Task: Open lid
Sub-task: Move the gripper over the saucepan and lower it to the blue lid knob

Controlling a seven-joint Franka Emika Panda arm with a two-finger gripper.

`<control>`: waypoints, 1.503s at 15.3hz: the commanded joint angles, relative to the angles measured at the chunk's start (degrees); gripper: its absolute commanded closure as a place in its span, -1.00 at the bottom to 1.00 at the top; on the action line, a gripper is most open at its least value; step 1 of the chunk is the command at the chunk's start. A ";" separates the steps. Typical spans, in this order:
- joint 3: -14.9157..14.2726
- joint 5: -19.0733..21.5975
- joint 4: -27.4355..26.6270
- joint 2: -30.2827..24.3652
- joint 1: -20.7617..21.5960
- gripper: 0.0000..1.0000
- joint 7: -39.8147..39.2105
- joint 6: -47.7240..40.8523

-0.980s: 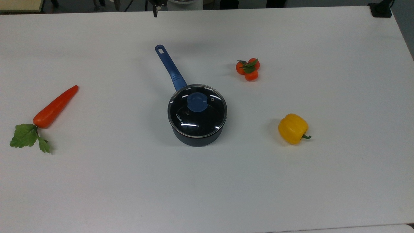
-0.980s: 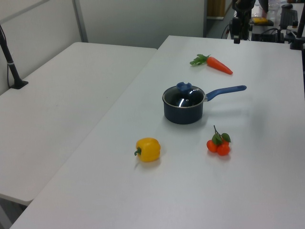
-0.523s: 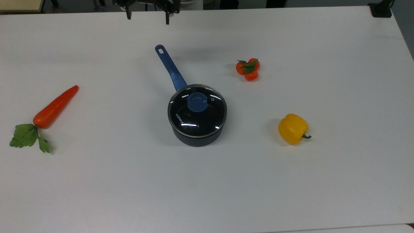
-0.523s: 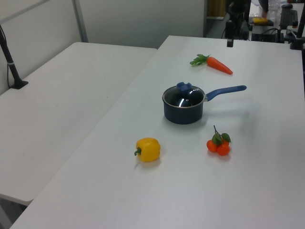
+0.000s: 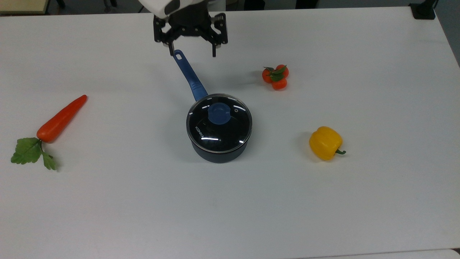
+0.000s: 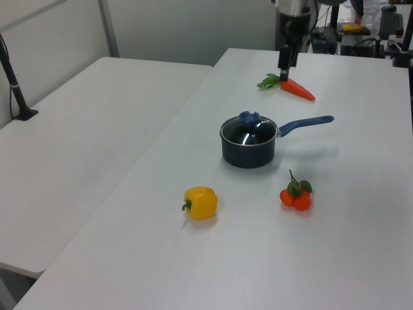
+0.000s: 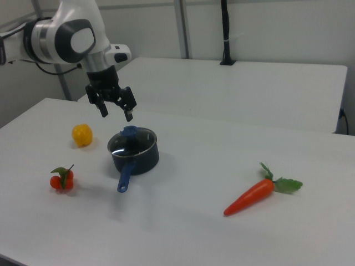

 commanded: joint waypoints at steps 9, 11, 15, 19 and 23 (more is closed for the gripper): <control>0.68 2.74 0.79 10.47 1.02 -1.00 -5.87 16.85; 0.77 2.91 0.79 11.53 1.55 -1.00 -5.52 17.91; 0.86 5.72 0.71 11.88 2.17 -1.00 -5.07 19.23; 0.86 4.77 0.79 12.76 2.34 -1.00 -6.13 20.80; 0.77 3.97 0.71 13.37 2.25 -0.95 -7.80 21.25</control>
